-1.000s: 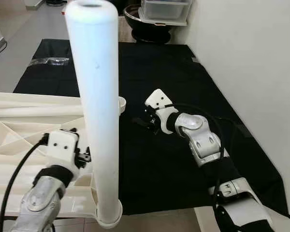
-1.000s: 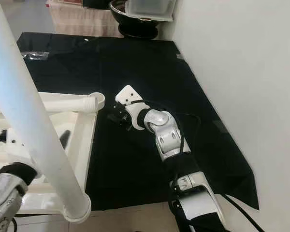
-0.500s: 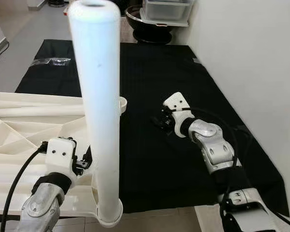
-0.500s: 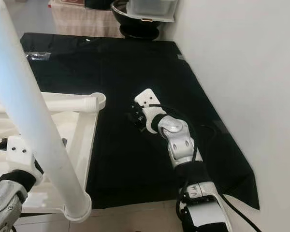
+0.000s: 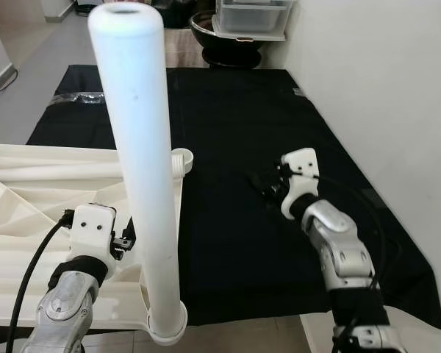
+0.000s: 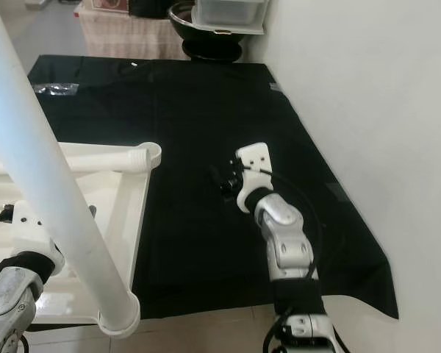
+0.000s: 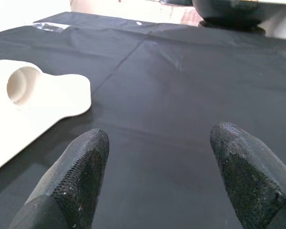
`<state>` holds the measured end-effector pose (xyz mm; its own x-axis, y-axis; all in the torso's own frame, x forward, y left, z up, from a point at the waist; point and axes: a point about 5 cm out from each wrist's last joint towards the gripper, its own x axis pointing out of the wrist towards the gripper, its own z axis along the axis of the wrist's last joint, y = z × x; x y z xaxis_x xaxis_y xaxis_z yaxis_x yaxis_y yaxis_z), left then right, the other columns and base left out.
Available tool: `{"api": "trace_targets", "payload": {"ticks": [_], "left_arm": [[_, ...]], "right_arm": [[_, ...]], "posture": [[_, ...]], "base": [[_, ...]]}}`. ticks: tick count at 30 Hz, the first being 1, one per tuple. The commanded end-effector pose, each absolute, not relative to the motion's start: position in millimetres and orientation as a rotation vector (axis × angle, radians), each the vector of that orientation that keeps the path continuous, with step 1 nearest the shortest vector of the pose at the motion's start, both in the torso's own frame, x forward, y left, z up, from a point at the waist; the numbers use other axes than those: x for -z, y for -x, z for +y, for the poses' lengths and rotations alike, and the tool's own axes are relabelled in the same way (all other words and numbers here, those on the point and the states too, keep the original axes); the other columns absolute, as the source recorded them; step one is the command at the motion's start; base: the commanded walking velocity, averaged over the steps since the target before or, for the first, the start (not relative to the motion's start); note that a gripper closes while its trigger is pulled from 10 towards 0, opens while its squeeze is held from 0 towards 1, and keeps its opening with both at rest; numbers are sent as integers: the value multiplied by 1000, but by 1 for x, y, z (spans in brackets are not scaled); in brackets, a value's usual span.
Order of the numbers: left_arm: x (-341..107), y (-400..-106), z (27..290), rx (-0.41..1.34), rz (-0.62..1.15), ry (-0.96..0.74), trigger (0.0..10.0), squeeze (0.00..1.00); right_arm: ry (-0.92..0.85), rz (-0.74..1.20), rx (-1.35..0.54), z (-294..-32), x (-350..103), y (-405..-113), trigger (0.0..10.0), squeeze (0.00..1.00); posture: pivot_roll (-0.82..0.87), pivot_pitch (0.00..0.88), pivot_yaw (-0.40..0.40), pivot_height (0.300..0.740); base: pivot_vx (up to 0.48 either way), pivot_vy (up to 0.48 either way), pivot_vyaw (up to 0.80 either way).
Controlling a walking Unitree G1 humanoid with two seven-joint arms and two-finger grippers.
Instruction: Building children table
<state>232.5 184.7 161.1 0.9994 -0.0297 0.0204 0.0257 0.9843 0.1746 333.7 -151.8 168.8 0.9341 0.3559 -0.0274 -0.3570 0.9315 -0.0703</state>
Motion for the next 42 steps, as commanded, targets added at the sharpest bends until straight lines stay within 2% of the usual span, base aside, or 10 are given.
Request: {"api": "trace_targets", "payload": {"ticks": [1, 23, 42], "left_arm": [[-157, -233, 188, 12, 3, -198, 10000, 0], [-163, -241, 196, -32, -10, -240, 10000, 0], [-161, -242, 196, -29, -2, -235, 10000, 0]], "right_arm": [[64, 14, -358, -151, -169, -331, 10000, 0], [46, 41, -341, -148, -160, -323, 10000, 0], [117, 88, -286, -159, -149, -315, 10000, 0]], "posture": [[2, 86, -69, 740], [7, 73, -55, 740], [0, 74, -51, 740]], "base": [[0, 0, 0], [-258, 0, 0], [-325, 0, 0]]}}
